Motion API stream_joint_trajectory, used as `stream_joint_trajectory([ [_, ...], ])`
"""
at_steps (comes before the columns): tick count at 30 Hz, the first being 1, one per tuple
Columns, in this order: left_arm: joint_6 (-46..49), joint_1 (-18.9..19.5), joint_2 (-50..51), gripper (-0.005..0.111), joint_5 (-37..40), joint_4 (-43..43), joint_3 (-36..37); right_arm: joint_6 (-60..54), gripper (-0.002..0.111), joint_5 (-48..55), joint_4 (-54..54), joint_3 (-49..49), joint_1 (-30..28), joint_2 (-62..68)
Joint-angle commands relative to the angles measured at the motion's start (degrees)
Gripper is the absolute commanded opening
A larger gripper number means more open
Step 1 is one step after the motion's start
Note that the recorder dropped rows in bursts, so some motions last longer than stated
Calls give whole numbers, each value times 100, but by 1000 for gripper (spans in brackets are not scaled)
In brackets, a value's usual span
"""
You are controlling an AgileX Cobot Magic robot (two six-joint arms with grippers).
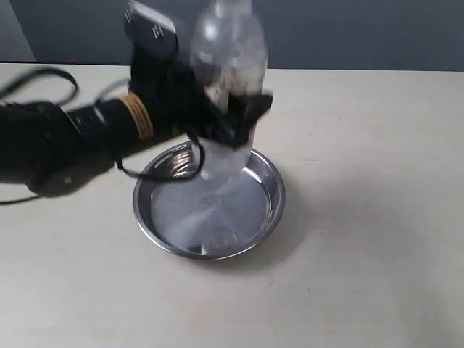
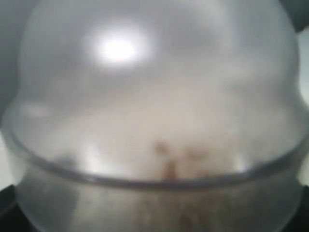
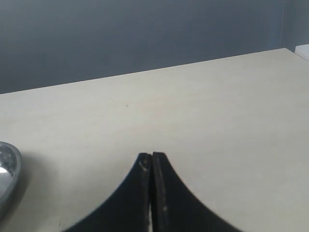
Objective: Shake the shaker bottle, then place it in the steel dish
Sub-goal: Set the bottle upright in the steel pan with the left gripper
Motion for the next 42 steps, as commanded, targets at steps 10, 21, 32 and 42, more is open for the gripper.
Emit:
stream_joint_trajectory([
  [10,935,81,1091,0,-1506,-699,202,-11,-1,-59,-8,7,-18,-27],
  [21,925,81,1999,0,-2285,-953,127,-11,-1,-59,-8,7,-18,-27],
  [32,538,353,2158,1,-2279,-475,150,-11,-1,-59,-8,7,-18,-27],
  [42,525,888,2158,92,-2240,255,244,-11,-1,-59,-8,7,-18,-27],
])
